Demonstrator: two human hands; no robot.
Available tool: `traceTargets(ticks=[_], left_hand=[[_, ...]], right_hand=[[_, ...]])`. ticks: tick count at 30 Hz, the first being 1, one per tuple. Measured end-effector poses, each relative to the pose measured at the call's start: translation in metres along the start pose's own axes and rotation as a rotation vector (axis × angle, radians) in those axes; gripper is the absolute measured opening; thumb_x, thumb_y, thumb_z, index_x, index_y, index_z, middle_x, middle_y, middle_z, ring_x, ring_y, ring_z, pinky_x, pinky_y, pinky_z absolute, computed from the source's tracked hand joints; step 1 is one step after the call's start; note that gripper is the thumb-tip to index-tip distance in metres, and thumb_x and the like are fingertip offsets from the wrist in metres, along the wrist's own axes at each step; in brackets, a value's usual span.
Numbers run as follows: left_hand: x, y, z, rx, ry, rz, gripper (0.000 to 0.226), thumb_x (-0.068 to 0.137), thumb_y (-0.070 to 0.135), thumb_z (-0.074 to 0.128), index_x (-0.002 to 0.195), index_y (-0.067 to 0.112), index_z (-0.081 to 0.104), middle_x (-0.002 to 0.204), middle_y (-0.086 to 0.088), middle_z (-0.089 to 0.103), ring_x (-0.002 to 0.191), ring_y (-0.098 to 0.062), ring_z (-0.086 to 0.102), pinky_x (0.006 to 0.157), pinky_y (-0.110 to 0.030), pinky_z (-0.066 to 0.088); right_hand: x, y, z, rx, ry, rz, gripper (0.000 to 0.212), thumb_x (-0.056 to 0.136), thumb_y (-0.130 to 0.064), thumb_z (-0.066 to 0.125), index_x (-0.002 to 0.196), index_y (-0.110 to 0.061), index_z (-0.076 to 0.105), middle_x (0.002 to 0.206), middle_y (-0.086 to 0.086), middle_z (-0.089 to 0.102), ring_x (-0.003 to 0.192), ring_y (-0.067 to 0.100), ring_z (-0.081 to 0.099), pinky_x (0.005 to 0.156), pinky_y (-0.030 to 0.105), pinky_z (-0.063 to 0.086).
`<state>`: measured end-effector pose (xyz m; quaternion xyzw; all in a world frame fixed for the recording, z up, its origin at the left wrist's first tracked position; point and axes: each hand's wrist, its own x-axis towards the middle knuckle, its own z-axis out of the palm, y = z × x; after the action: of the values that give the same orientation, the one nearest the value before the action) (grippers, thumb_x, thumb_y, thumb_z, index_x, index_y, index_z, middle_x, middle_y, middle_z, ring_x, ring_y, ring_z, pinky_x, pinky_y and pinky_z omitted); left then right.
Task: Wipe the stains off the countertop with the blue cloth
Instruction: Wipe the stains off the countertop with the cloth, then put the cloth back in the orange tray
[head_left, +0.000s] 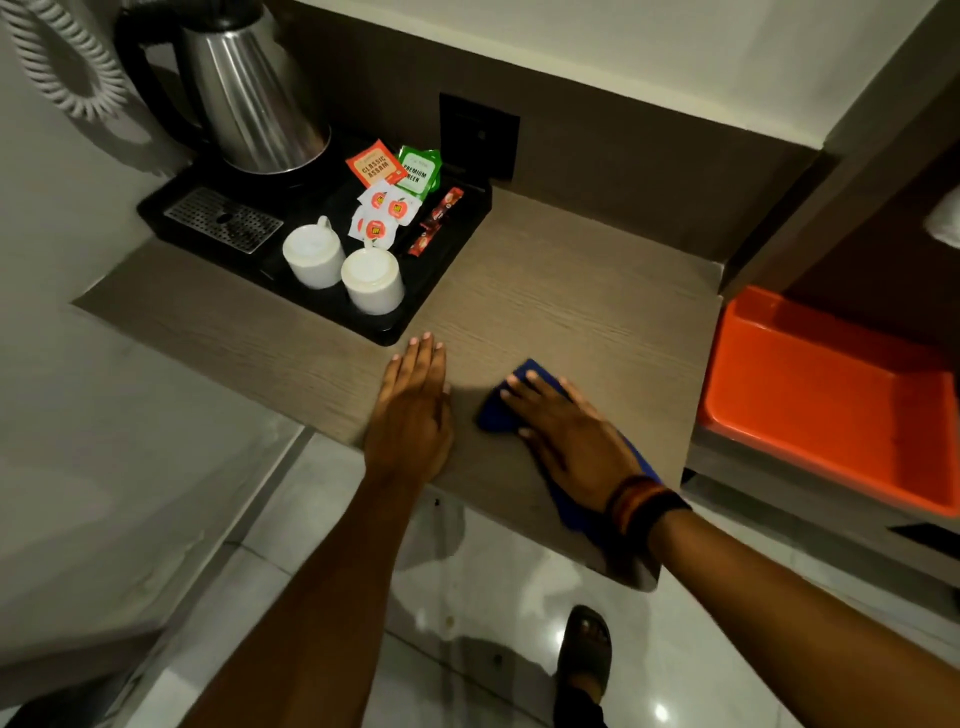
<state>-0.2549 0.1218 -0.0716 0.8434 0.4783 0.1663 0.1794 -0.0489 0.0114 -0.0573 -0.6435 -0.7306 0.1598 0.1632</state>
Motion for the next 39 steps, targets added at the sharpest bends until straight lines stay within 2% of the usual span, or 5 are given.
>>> traceTargets(ticks=[11, 16, 24, 27, 39], left_hand=[[0.0, -0.004, 0.003, -0.03, 0.032, -0.008, 0.056, 0.105, 0.03, 0.035, 0.158, 0.012, 0.029, 0.168, -0.011, 0.029, 0.156, -0.025, 0.023, 0.129, -0.05, 0.019], [0.001, 0.001, 0.0, 0.047, -0.034, -0.018, 0.058, 0.107, 0.028, 0.034, 0.161, 0.015, 0.018, 0.171, -0.007, 0.018, 0.159, -0.02, 0.012, 0.13, -0.045, 0.013], [-0.007, 0.074, 0.002, 0.144, -0.062, 0.027, 0.059, 0.109, 0.032, 0.027, 0.162, 0.01, 0.015, 0.172, -0.01, 0.013, 0.159, -0.022, 0.009, 0.13, -0.038, 0.003], [0.007, 0.146, 0.023, 0.067, -0.05, 0.084, 0.058, 0.109, 0.034, 0.027, 0.162, 0.012, 0.015, 0.173, -0.007, 0.011, 0.159, -0.018, 0.005, 0.13, -0.034, -0.001], [0.061, 0.271, 0.133, -0.042, -0.142, 0.228, 0.057, 0.107, 0.026, 0.038, 0.159, 0.006, 0.026, 0.169, -0.016, 0.022, 0.159, -0.027, 0.014, 0.131, -0.041, 0.009]], right_hand=[[0.088, 0.021, 0.005, -0.077, 0.143, 0.203, 0.051, 0.104, -0.023, 0.043, 0.154, -0.02, 0.037, 0.163, 0.0, 0.033, 0.154, 0.02, 0.022, 0.126, 0.044, 0.009], [0.016, -0.009, 0.01, 0.015, 0.127, 0.115, 0.048, 0.103, -0.015, 0.046, 0.15, -0.023, 0.044, 0.161, -0.003, 0.037, 0.152, 0.017, 0.025, 0.126, 0.041, 0.011], [-0.061, 0.058, -0.092, 0.303, 0.459, 0.491, 0.042, 0.102, -0.006, 0.05, 0.144, -0.011, 0.054, 0.15, 0.01, 0.053, 0.139, 0.023, 0.049, 0.117, 0.019, 0.026], [-0.077, 0.114, -0.139, 0.207, 0.522, 0.587, 0.042, 0.101, -0.004, 0.05, 0.143, -0.006, 0.053, 0.147, 0.016, 0.055, 0.137, 0.03, 0.052, 0.116, 0.029, 0.032], [-0.063, 0.269, -0.109, 0.12, 0.233, 0.629, 0.048, 0.104, -0.007, 0.044, 0.151, -0.007, 0.039, 0.161, 0.018, 0.034, 0.151, 0.033, 0.028, 0.125, 0.042, 0.019]])
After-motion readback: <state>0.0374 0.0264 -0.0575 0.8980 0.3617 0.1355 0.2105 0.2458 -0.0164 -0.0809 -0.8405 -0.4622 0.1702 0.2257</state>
